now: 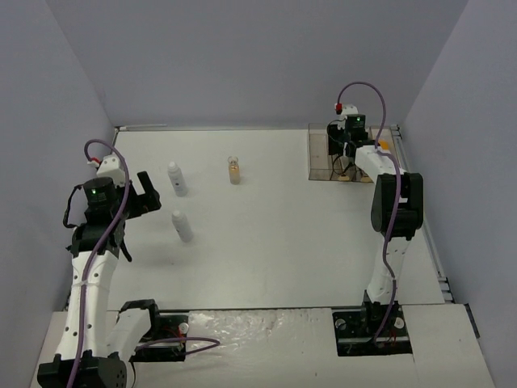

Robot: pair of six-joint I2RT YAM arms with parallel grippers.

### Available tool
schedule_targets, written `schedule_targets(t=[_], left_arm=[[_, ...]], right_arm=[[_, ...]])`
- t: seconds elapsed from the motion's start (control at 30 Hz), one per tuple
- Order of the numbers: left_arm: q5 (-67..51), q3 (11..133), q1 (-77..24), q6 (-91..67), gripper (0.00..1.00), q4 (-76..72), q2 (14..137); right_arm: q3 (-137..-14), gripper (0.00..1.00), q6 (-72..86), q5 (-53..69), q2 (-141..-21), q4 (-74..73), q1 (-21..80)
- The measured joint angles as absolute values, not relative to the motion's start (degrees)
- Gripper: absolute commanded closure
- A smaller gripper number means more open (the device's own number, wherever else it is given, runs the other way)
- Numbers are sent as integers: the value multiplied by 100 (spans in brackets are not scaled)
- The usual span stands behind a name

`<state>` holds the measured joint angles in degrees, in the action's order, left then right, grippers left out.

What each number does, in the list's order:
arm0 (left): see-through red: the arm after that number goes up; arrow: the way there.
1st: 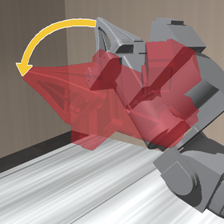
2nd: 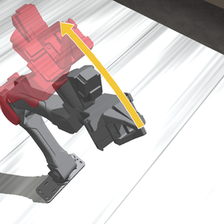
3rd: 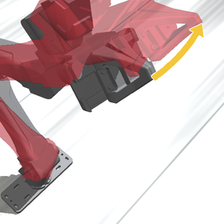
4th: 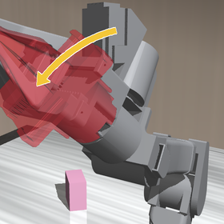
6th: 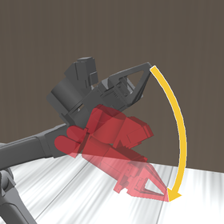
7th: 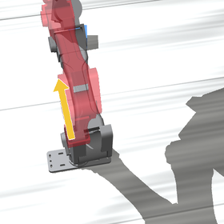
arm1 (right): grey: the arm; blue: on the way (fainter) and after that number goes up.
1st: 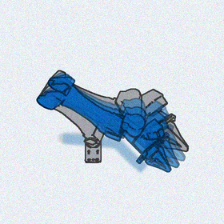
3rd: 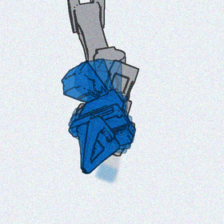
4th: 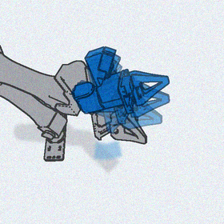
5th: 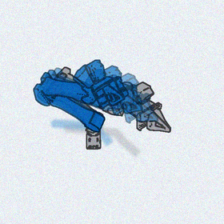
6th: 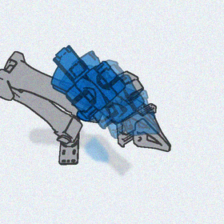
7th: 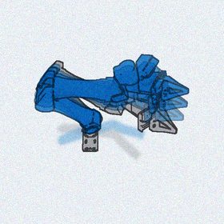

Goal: Organize the makeup

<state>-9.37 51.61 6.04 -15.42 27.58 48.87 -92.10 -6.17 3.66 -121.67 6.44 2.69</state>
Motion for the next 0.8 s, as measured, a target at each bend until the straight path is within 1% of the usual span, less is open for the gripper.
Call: schedule_targets(t=[0.13, 0.23, 0.33, 0.43, 0.53, 0.67, 0.8], left_arm=[[-1032, 5761, 600, -1533, 3, 2581, 5322], [-1093, 6229, 598, -1497, 3, 2468, 5635], [-1145, 6676, 596, -1364, 3, 2424, 5967], [-1177, 6950, 594, -1205, 3, 2347, 6245], [-1188, 6858, 583, -1071, 3, 2251, 6291], [-1183, 6218, 556, -979, 3, 2006, 5983], [-1065, 5796, 542, -946, 3, 1921, 5707]], right_arm=[[-9221, 26, -602, 622, -12120, 655, 308], [-9152, 20, -602, 895, -11973, 637, 421], [-9085, 14, -655, 1100, -11758, 633, 771], [-9072, 11, -732, 1315, -11591, 691, 1348], [-9072, 10, -790, 1598, -11549, 888, 2020], [-9203, 9, -909, 1934, -11683, 1008, 2677], [-9496, 8, -1036, 2196, -12041, 1131, 2959]])
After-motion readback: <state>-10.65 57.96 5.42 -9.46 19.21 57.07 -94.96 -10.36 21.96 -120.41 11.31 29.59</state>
